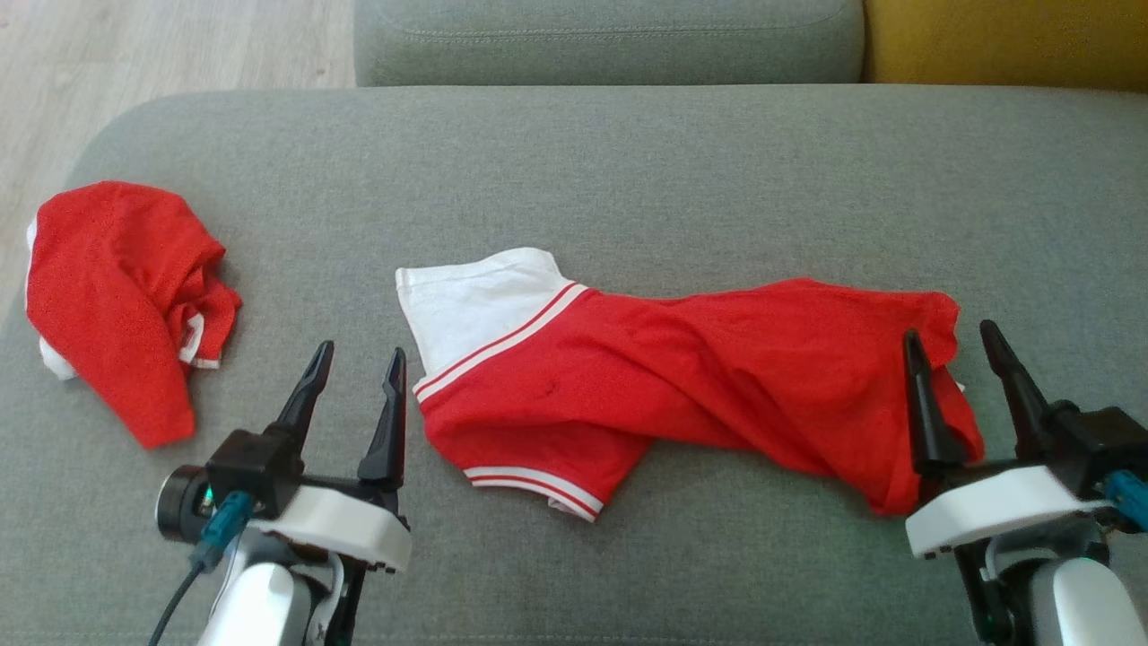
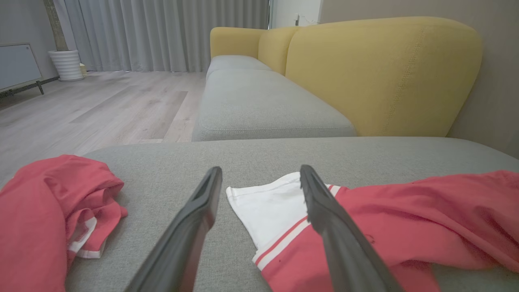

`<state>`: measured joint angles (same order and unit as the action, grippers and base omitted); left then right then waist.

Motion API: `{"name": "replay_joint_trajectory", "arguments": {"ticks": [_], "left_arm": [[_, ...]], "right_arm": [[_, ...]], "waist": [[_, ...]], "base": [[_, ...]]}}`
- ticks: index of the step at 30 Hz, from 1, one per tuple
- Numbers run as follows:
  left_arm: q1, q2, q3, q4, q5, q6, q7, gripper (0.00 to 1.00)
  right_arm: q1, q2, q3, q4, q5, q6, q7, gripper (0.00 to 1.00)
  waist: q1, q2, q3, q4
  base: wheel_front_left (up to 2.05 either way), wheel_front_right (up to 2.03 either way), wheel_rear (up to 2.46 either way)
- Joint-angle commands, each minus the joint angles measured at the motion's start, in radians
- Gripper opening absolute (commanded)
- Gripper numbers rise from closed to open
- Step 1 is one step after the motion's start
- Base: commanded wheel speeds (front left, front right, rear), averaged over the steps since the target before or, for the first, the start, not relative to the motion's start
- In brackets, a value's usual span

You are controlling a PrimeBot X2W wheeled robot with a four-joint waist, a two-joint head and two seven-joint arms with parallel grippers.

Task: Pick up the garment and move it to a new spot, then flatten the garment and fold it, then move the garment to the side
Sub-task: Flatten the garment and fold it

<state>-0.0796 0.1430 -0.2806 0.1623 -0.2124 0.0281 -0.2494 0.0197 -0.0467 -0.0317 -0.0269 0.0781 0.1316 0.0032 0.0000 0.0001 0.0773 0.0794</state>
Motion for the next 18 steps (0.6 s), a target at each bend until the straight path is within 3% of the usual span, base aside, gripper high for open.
{"name": "replay_joint_trajectory", "arguments": {"ticks": [1, 18], "left_arm": [[-0.019, 0.018, 0.030, -0.032, 0.006, 0.009, -0.009, 1.00], [-0.038, 0.021, 0.017, -0.033, -0.001, 0.020, -0.007, 1.00]], "right_arm": [[-0.026, -0.004, 0.025, -0.046, 0.005, -0.001, 0.005, 1.00], [-0.025, -0.004, 0.024, -0.074, 0.046, -0.001, 0.018, 1.00]], "waist": [[0.0000, -0.0001, 0.000, 0.000], [0.0000, -0.0001, 0.024, -0.001]], "base": [[0.00, 0.00, 0.00], [0.00, 0.00, 0.00]]}}
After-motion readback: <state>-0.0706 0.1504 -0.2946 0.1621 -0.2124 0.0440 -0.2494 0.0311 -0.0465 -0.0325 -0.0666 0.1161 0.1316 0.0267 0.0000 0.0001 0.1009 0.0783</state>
